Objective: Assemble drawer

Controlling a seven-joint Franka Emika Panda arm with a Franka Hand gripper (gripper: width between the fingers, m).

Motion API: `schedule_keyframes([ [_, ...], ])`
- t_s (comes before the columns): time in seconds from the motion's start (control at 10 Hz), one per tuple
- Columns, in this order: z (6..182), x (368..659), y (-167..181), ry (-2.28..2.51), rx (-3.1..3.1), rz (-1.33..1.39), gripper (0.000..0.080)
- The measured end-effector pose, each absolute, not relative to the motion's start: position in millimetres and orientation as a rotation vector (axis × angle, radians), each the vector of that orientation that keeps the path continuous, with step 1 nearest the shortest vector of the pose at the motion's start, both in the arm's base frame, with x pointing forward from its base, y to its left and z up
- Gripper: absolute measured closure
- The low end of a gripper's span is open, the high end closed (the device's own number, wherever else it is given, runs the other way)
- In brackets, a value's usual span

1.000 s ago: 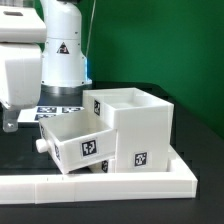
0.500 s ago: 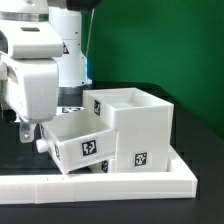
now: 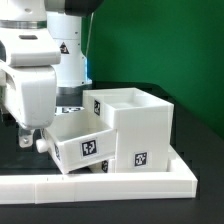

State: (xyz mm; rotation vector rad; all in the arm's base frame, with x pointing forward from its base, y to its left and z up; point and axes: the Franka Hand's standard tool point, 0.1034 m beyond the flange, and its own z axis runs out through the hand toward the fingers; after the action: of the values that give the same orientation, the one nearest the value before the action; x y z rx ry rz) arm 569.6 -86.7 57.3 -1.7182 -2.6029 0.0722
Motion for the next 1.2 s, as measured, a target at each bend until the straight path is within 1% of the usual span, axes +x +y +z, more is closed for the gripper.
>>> schedule_keyframes([
  [0.2,57.0,570,-72,-2.557,-1.786,0.074,0.015],
  [0.5,64.0,575,-47,-2.492,-1.907,0.08,0.015],
  [0.7,66.6,575,-45,-2.463,-1.953,0.078,0.015],
  [1.2,66.1,575,-44,-2.404,-2.035,0.088,0.015],
])
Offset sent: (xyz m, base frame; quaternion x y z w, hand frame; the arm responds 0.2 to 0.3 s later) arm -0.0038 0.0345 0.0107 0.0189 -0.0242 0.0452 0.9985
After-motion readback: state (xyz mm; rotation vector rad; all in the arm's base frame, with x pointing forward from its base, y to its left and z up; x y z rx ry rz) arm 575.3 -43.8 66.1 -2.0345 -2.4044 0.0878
